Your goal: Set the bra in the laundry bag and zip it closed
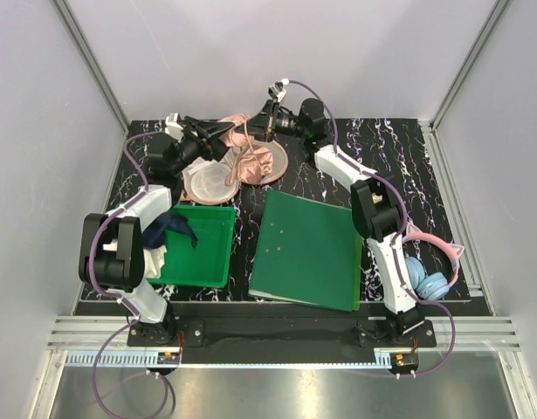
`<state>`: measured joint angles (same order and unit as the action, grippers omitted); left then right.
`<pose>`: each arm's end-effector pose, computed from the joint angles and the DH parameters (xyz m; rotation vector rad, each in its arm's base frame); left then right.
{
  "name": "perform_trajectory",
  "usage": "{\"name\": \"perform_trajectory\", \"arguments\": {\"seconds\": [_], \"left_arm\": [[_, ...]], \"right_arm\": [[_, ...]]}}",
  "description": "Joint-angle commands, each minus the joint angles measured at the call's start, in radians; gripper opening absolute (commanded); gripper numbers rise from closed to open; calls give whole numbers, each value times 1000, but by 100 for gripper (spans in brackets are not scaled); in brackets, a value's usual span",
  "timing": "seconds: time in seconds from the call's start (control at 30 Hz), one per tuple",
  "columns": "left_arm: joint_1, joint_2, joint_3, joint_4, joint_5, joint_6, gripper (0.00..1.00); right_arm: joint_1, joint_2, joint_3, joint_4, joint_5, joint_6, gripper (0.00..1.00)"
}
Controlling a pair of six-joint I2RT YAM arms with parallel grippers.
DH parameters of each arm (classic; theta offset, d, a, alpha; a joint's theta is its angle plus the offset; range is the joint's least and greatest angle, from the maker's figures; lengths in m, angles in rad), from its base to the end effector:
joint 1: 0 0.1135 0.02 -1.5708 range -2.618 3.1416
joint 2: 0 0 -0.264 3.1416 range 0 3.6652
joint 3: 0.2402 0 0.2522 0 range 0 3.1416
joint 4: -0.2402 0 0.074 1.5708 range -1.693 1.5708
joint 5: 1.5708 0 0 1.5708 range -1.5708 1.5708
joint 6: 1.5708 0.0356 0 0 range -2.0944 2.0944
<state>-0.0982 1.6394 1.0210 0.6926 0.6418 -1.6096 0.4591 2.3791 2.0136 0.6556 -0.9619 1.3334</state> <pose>0.3708 -0.0579 0.2914 -0.7306 1.6722 -1.7702 0.4815 0.2706 0.2913 -0.3080 1.7541 2.0044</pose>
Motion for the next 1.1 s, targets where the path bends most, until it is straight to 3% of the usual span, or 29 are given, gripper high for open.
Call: {"name": "perform_trajectory", "arguments": {"seconds": [0.0,0.07,0.1,0.13,0.17,0.2,0.3,0.5,0.6,0.83,1.0,1.07], "left_arm": [[8,-23,14,101,-24,-20,38],[9,-50,62,-27,-7,89,23],[9,-62,91,-123,4,158,11],[8,-105,129,-234,-10,240,7],[3,-127,201,-472,-33,417,3],[0,-154,238,-584,-107,501,0],[-17,-243,341,-858,-243,758,0],[-89,-279,504,-1122,-524,999,0],[-141,-291,566,-1202,-660,1037,0],[-245,-293,677,-1366,-890,1077,0],[-271,-322,679,-1387,-970,1093,0],[-276,-326,680,-1391,-979,1100,0]], "right_arm": [[18,-130,-48,46,-24,-9,6],[12,-161,-81,-16,-6,-78,10],[7,-169,-85,-110,3,-106,13],[3,-172,-73,-158,11,-155,18],[-5,-173,-59,-286,17,-183,31],[-11,-176,-44,-371,26,-221,37],[-14,-181,63,-754,86,-429,66],[4,-208,249,-1307,337,-755,99],[54,-227,342,-1448,507,-922,100],[188,-336,307,-1450,750,-1031,100],[170,-422,221,-1485,1125,-1052,100],[158,-429,224,-1511,1147,-1091,99]]}}
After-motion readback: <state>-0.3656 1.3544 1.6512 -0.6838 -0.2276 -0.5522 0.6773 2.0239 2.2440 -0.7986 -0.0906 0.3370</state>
